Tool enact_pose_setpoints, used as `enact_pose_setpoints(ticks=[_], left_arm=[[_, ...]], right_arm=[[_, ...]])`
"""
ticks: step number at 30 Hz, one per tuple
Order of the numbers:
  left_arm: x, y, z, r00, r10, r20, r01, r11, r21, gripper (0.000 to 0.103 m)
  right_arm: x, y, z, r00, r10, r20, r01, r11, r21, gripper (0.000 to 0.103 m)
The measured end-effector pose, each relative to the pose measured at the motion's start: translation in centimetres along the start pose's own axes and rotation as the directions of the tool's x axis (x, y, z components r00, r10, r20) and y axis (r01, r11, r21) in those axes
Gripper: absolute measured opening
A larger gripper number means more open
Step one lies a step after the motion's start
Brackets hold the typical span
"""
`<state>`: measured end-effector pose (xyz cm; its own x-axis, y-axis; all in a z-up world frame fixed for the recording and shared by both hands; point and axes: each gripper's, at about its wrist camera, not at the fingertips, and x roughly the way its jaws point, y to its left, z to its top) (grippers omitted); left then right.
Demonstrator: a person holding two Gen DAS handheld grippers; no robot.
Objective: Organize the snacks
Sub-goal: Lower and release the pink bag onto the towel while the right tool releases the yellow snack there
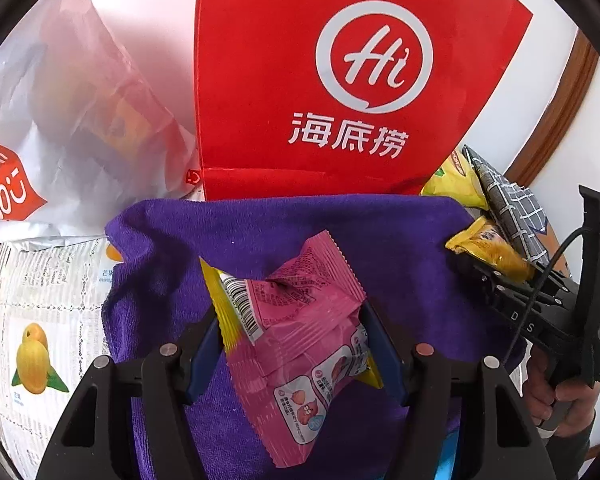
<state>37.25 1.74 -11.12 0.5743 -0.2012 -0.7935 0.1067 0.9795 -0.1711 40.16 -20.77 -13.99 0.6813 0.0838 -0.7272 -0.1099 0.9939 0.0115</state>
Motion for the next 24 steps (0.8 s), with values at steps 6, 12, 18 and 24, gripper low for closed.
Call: enact_pose_setpoints(ticks=[6,12,18,24], left_arm=[[0.8,-0.2,0.1,1.000,0.008,-0.021,-0.008,1.000,-0.003,0.065],[1.7,-0.1,0.0,0.999,0.017,-0.041,-0.018,1.000,-0.006,0.065],[1.9,-0.2,-0.2,0.999,0.023,-0.050,-0.022,1.000,0.002,0.066],[2.0,-0.2,-0.1,0.999,0.018,-0.051,-0.017,1.000,0.014,0.066]], right_arm=[[0.3,0.8,-0.3,1.000,0.006,-0.010,-0.007,1.000,-0.031,0.051],[1.0,0.8,-0.6,0.999,0.012,-0.039,-0.013,0.999,-0.033,0.051],[1.3,1.0,-1.0,0.998,0.010,-0.054,-0.012,0.999,-0.043,0.052],[1.4,1.4,-1.0,0.998,0.007,-0.059,-0.010,0.999,-0.051,0.053]])
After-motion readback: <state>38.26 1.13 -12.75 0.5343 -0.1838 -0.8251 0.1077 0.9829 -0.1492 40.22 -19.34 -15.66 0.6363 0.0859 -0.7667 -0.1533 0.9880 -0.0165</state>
